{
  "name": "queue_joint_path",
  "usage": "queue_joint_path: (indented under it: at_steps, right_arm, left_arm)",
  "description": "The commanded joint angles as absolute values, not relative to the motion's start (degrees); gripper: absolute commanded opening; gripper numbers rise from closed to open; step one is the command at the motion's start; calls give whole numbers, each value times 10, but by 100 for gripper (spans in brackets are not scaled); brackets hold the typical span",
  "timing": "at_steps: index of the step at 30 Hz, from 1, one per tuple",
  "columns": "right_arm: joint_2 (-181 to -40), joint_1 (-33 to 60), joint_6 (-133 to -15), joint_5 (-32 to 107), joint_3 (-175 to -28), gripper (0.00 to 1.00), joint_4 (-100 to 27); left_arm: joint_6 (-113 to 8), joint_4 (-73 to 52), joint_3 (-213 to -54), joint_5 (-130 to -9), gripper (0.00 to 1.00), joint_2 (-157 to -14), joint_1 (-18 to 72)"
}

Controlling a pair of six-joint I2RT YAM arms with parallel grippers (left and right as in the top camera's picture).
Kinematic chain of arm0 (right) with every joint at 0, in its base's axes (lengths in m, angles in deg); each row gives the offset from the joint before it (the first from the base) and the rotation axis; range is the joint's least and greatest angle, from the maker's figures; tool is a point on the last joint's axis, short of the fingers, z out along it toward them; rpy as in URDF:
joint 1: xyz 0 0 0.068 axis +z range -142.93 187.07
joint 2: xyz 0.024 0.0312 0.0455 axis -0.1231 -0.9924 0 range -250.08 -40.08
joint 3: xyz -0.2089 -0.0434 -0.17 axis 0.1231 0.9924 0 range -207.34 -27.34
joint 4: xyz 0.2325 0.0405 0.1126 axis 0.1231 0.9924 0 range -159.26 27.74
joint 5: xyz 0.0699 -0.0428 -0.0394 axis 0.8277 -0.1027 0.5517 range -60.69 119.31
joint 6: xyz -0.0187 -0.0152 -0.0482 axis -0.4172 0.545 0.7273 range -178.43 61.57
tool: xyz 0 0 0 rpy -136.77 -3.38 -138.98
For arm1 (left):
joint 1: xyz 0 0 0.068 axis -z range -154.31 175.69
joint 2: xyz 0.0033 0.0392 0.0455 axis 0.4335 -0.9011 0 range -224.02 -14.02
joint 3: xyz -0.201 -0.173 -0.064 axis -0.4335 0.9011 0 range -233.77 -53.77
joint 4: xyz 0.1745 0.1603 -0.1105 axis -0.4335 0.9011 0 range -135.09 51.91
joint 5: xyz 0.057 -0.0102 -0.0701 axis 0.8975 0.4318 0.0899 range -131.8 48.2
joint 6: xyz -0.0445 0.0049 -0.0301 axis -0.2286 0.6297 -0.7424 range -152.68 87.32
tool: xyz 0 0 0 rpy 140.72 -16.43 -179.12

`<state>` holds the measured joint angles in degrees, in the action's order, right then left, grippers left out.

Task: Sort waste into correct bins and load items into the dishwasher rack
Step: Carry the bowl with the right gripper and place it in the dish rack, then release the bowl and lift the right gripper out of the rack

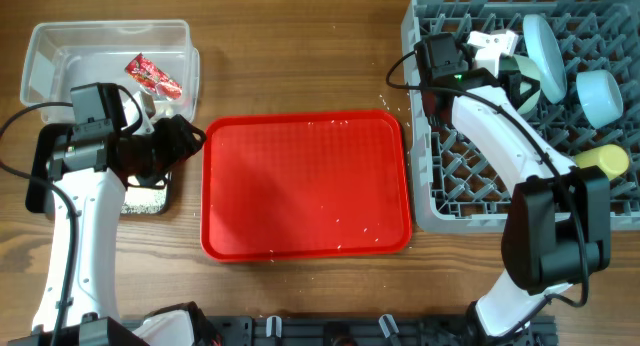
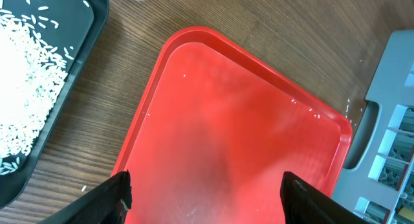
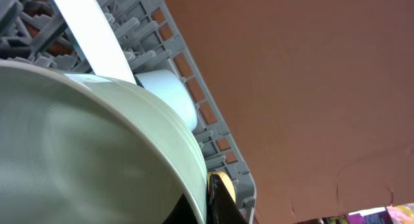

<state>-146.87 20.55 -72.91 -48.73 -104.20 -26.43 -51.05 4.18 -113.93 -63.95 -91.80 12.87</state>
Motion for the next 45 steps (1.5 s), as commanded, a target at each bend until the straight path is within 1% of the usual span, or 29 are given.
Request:
queue_joint_path:
  at_steps: [1,8,13,16,18,19,20,22,25,27,28,32,38,39,41,43,45]
  right_arm:
    - [-1480,207,-736,-451,-1037,4,-253]
    - [-1481,207,-736,-452,-1032,4,-244]
    - [-1485,207,-730,-491,-1022,4,-251]
    - [-1485,207,-723,-460,-1015,4,-251]
    - [-1485,209,-722,-397,-1012,5,-250]
    - [-1485,212,-707,-357,-1012,12,-250]
    - [-1485,216,-684,-328,-1012,24,-250]
    - [-1485,228,-655,-301,-1012,44,-246]
    - [-1480,253,-661,-302,-1012,48,-235]
    - [-1470,265,-671,-301,-1012,54,-229]
    - [-1463,271,-681,-301,-1012,58,-224]
    - [-1434,285,-690,-284,-1012,63,-210]
    - [-1378,288,-696,-246,-1012,65,-161]
    - [-1369,288,-697,-246,-1012,68,-156]
    - [-1342,288,-709,-241,-1012,80,-147]
    - [-1308,287,-708,-206,-1012,84,-145]
    - [-1266,280,-705,-141,-1012,92,-148]
  left_arm:
    - [-509,40,-1138,-642,73,-920,127]
    - [-509,40,-1138,-642,74,-920,127]
    - [-509,40,-1138,-642,73,-920,127]
    - [-509,40,-1138,-642,74,-920,127]
    - [-509,40,-1138,-642,74,-920,127]
    - [-509,40,-1138,-642,73,-920,127]
    - [-509,40,-1138,-642,74,-920,127]
    - [-509,40,-1138,-642,74,-920,127]
    - [-509,40,-1138,-642,74,-920,127]
    - [-509,40,-1138,-642,74,-920,127]
    - [-509,40,-1138,-642,74,-920,127]
    - [-509,40,-1138,-642,73,-920,127]
    - [-510,40,-1138,-642,74,-920,127]
    - [-510,40,-1138,-642,74,-920,127]
    - [-509,40,-1138,-642,73,-920,127]
    - [-509,40,-1138,-642,74,-920,127]
    - [-509,40,-1138,-642,74,-920,127]
